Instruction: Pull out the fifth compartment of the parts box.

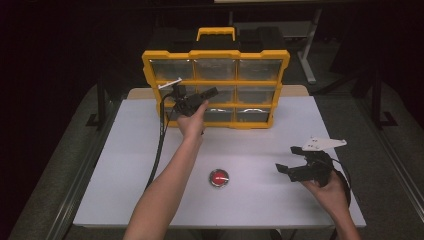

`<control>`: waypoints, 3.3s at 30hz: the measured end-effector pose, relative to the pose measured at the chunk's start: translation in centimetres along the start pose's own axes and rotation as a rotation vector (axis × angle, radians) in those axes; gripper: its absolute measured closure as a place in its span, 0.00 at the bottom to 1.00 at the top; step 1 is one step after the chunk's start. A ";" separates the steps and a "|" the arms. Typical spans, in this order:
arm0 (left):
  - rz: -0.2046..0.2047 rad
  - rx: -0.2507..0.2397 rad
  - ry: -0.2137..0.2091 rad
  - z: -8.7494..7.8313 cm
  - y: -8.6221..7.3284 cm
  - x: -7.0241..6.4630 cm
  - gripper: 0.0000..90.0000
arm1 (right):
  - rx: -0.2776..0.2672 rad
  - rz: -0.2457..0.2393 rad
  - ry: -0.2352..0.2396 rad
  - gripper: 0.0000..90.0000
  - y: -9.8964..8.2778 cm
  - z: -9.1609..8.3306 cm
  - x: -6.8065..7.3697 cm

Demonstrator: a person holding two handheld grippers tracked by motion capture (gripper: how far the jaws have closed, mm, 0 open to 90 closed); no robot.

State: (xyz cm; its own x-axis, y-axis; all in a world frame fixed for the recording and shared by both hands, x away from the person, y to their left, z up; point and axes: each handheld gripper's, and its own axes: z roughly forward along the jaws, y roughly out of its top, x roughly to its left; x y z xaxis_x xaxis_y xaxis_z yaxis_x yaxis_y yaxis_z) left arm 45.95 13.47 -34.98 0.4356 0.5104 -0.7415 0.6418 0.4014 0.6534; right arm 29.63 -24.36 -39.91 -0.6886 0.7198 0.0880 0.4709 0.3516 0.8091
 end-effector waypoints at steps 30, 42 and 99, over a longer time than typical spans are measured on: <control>-0.044 -0.005 -0.026 -0.7 -0.5 -0.4 0.86 | 0.014 -0.008 0.005 0.15 -0.2 0.4 0.1; -0.052 -0.010 -0.043 -1.4 -0.9 -0.4 0.86 | 0.022 -0.010 0.004 0.15 -0.4 0.6 0.0; -0.033 0.031 -0.090 -4.4 -2.6 -1.5 0.86 | 0.049 -0.013 0.003 0.15 -0.6 1.1 0.2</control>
State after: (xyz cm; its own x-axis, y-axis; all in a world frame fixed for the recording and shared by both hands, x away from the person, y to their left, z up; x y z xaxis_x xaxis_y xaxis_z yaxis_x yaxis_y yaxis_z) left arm 40.86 15.01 -34.94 0.4684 0.4261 -0.7740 0.6751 0.3925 0.6246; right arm 29.85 -23.79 -41.05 -0.6964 0.7133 0.0791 0.4881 0.3900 0.7808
